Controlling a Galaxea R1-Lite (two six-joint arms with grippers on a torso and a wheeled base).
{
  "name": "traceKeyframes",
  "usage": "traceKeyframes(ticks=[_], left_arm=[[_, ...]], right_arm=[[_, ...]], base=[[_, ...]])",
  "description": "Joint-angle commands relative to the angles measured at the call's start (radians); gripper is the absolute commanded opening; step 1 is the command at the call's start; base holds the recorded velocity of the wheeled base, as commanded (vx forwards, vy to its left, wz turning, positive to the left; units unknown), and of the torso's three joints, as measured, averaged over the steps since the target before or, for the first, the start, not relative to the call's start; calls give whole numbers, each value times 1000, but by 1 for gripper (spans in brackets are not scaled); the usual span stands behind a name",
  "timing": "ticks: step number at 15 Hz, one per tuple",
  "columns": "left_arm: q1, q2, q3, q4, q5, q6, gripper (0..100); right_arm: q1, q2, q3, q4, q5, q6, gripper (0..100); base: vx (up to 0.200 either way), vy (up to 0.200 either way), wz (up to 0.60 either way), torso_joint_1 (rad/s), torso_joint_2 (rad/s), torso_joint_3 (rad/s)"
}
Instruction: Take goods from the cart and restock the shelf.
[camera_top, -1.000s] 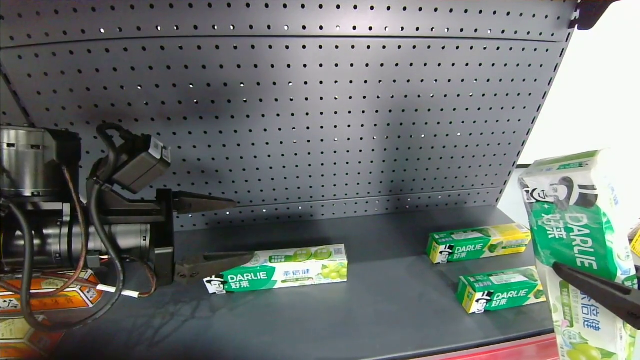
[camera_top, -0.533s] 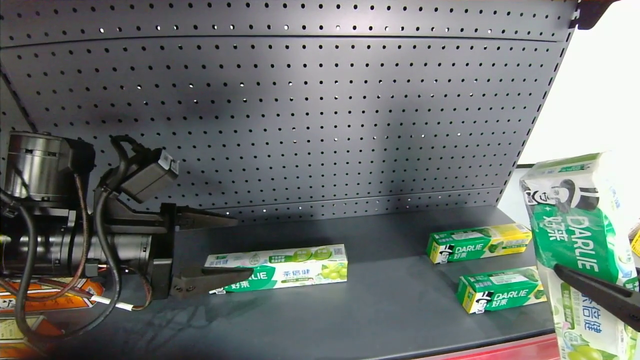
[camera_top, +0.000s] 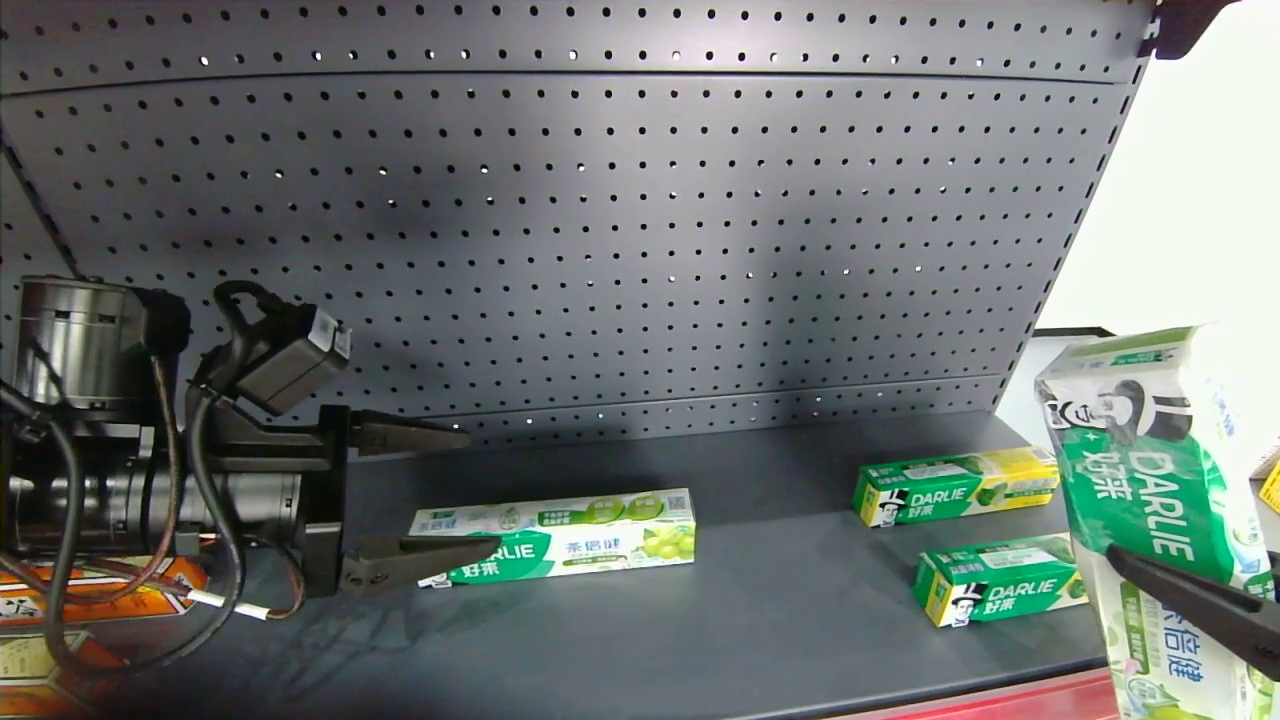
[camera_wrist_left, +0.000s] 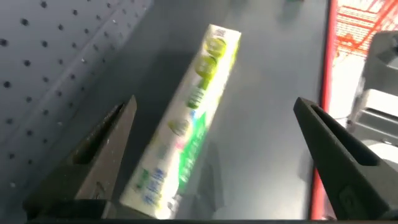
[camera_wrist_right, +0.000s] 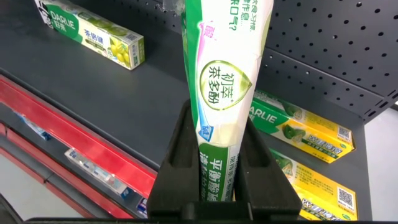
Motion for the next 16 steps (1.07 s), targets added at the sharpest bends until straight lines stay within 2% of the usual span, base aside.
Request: traceKeyframes(ticks=[1, 3, 5, 9, 12, 16], left_arm=[[-2, 48, -5, -19, -2, 0, 100], [-5, 71, -10, -22, -13, 3, 100], [-3, 96, -45, -11, -19, 42, 100], [-8, 126, -77, -11, -19, 63, 100], [-23, 129, -82, 9, -16, 69, 100], [-11, 119, -99, 95, -14, 69, 100]], right_arm=[[0, 1, 1, -1, 1, 0, 0], [0, -2, 5, -1, 1, 0, 0], [0, -15, 16, -1, 1, 0, 0], [0, -25, 33, -1, 1, 0, 0], [0, -24, 30, -1, 1, 0, 0], [-1, -25, 33, -1, 1, 0, 0]], base=[[0, 0, 0, 0, 0, 0], [0, 0, 0, 0, 0, 0], [0, 0, 0, 0, 0, 0], [0, 0, 0, 0, 0, 0], [0, 0, 0, 0, 0, 0], [0, 0, 0, 0, 0, 0]])
